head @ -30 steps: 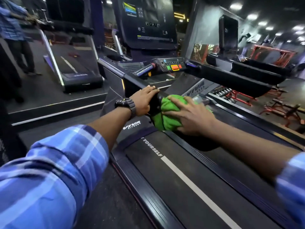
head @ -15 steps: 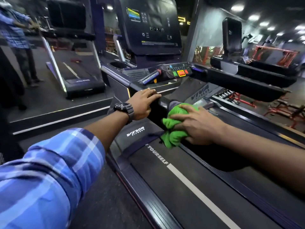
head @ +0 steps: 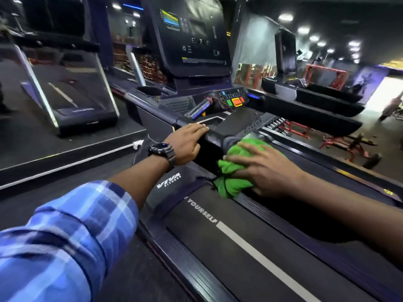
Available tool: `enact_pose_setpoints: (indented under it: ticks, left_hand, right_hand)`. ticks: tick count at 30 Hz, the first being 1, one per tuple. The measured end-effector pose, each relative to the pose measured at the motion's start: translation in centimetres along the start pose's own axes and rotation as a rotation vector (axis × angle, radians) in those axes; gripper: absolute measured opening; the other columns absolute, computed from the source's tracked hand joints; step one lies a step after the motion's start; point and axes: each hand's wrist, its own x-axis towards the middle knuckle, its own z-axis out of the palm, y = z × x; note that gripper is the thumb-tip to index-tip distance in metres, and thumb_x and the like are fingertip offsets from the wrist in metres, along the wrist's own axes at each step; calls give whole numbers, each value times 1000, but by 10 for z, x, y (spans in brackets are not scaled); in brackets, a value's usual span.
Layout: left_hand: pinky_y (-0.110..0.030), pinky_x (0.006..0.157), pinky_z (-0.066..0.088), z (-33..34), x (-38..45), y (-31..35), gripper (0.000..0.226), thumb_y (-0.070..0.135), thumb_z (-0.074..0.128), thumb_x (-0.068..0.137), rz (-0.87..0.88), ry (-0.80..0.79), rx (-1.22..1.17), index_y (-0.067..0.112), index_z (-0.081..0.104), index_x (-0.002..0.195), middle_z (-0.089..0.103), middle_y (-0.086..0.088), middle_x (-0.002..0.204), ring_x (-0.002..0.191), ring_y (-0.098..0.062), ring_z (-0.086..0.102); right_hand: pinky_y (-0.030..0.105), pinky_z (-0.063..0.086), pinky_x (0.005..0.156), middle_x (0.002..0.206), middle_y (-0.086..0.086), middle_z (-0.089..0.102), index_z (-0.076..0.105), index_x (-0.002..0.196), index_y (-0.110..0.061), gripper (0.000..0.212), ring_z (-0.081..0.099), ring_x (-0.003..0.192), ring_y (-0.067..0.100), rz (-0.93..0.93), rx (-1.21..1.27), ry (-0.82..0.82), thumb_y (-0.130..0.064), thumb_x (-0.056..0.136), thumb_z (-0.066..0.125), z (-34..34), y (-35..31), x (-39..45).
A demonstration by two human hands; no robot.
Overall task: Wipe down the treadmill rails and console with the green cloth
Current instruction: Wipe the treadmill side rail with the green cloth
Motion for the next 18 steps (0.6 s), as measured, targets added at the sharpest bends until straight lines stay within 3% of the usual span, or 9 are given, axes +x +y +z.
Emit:
enact_pose_setpoints:
  ticks: [3, 5, 8, 11, 14, 18]
  left_hand:
    - [-32, 113, 28, -5, 10, -13, 64, 23, 31, 75, 28, -40, -60, 16, 48, 136, 49, -10, 139, 129, -26, 43]
    - [-39, 104, 38, -5, 15, -23, 63, 26, 30, 75, 49, -55, -79, 22, 52, 133, 54, -15, 128, 117, -31, 49]
    - [-37, 99, 41, -4, 12, -27, 61, 23, 36, 75, -12, -52, -72, 22, 49, 135, 51, -16, 129, 114, -32, 50]
    - [-34, 102, 38, -9, 10, -28, 64, 23, 35, 74, -68, -51, -57, 11, 43, 136, 48, -12, 138, 123, -29, 48]
    - [-32, 105, 36, -15, 17, -38, 62, 25, 29, 75, -41, -89, -54, 10, 51, 132, 49, -8, 139, 125, -25, 48]
    - [-35, 104, 39, -18, 18, -64, 65, 24, 30, 72, -96, -93, -91, 9, 51, 132, 52, -17, 128, 117, -32, 50]
  right_hand:
    - [51, 53, 85, 162, 4, 22, 41, 136, -54, 58, 46, 125, 39, 300, 96, 23, -50, 80, 55, -9, -18, 41]
    - [54, 44, 95, 163, 7, 15, 36, 142, -51, 54, 38, 132, 43, 342, 31, 47, -46, 89, 48, -4, -38, 73]
    - [65, 19, 110, 166, 1, 7, 39, 145, -44, 47, 8, 148, 48, 222, -117, -6, -39, 98, 33, 7, -49, 82]
    - [65, 8, 117, 160, -6, 30, 57, 133, -39, 41, 7, 151, 40, -63, -218, -63, -36, 96, 38, 12, -42, 54]
    - [57, 21, 115, 146, -13, 51, 69, 115, -41, 37, 31, 146, 28, -155, -193, -36, -39, 85, 46, 5, -24, 31]
    - [53, 45, 95, 162, -3, 24, 50, 133, -52, 54, 33, 140, 36, 229, 56, -5, -48, 79, 56, -13, -19, 85]
